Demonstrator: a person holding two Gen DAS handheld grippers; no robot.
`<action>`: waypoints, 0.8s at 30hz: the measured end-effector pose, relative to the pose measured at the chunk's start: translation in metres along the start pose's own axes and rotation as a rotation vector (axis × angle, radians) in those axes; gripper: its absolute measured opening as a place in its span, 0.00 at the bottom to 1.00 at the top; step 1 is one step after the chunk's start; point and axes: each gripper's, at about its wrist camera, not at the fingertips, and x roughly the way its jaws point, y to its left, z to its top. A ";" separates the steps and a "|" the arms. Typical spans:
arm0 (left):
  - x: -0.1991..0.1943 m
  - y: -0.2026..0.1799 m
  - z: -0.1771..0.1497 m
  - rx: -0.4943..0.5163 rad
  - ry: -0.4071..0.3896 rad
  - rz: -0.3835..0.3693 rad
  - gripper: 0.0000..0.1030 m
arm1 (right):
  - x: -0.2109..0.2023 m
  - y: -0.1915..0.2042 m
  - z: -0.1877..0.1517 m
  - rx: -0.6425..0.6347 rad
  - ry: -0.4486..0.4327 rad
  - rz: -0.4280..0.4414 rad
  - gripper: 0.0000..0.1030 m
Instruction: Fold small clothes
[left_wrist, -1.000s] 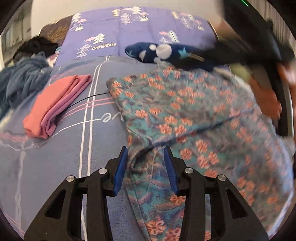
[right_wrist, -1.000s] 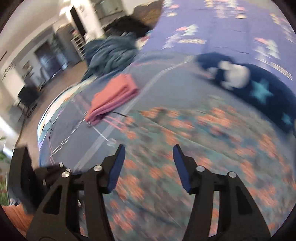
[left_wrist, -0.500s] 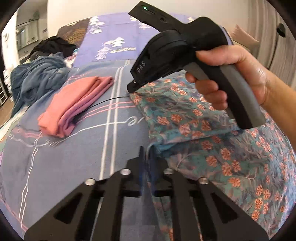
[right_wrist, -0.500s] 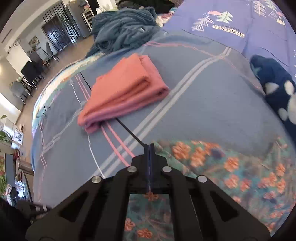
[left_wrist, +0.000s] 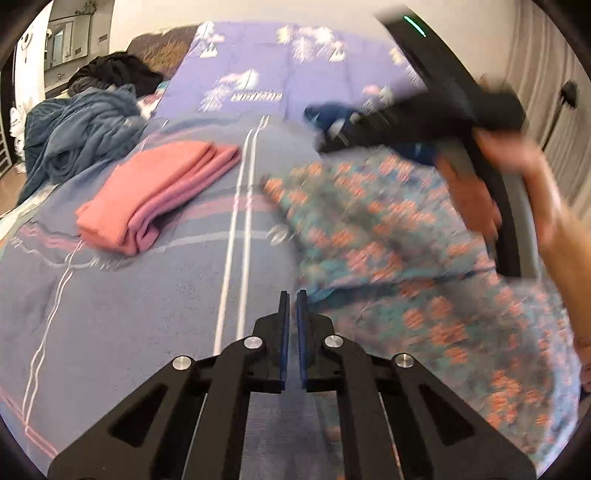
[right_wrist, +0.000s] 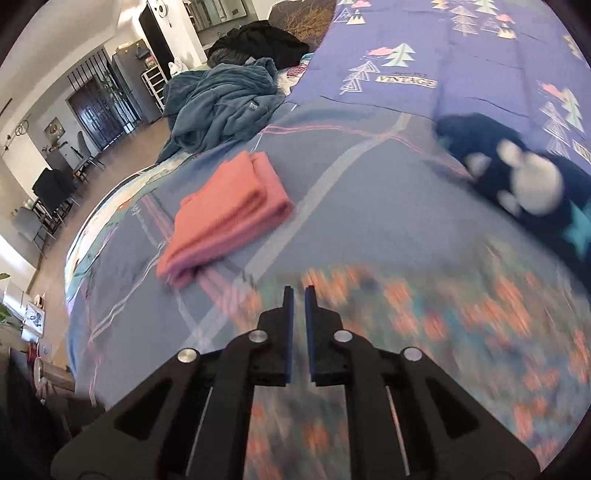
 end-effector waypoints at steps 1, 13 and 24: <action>-0.008 -0.001 0.006 -0.005 -0.026 -0.060 0.05 | -0.012 -0.005 -0.016 0.002 0.013 0.009 0.08; 0.052 -0.037 0.017 0.164 0.088 0.124 0.06 | -0.064 -0.043 -0.135 0.192 -0.002 -0.016 0.41; 0.020 -0.076 0.029 0.128 0.005 -0.008 0.17 | -0.219 -0.176 -0.265 0.738 -0.314 -0.199 0.42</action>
